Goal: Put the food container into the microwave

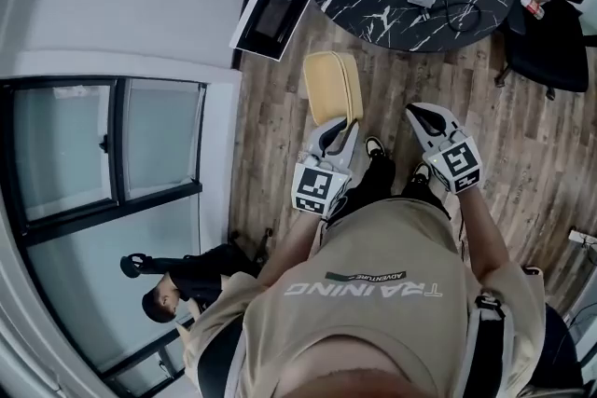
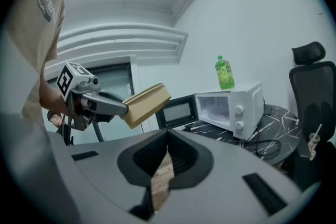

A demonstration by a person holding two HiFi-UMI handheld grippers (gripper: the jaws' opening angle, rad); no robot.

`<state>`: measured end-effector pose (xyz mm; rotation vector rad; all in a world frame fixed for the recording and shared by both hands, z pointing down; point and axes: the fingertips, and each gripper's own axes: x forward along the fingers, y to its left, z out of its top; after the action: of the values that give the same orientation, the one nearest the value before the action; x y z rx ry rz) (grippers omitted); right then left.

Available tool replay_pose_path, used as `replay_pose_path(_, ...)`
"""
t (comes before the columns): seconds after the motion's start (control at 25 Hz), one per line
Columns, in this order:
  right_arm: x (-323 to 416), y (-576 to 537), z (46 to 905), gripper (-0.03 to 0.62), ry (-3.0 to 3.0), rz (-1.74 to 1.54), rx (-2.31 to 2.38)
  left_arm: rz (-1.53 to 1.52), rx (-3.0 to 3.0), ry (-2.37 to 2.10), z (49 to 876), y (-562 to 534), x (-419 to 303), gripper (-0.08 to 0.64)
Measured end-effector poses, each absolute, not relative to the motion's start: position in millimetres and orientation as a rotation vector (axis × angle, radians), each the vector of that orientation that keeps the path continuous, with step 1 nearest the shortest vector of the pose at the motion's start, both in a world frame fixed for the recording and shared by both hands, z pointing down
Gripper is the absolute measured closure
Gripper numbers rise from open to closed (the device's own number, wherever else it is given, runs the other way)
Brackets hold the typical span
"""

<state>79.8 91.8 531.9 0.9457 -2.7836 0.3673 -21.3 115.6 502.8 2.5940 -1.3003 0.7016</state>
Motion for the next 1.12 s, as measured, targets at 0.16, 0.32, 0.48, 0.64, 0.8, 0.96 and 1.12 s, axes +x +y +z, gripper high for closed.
replay_pose_path(0.16,64,70,525,0.581,-2.755,0.328,1.012,0.678,2.666,-1.22,509,90,-36,0.52)
replay_pose_path(0.32,37,52,499,0.581,-2.734,0.28,1.089,0.646,2.756,-1.176,491,64,-57,0.52)
replay_pose_path(0.48,6,19,493,0.581,-2.684,0.211,1.127,0.594,2.803,-1.103,487,35,-79,0.52)
replay_pose_path(0.64,-27,-17,488,0.581,-2.661,0.174,1.188,0.58,2.822,-1.028,494,13,-107,0.52)
replay_pose_path(0.8,-52,-38,482,0.581,-2.653,0.162,1.188,0.559,2.828,-0.956,502,0,-120,0.52)
replay_pose_path(0.96,-61,-57,478,0.581,-2.628,0.147,1.186,0.536,2.83,-0.914,509,-16,-121,0.52)
replay_pose_path(1.12,-48,-70,483,0.581,-2.607,0.172,1.221,0.537,2.813,-0.883,520,-35,-115,0.52)
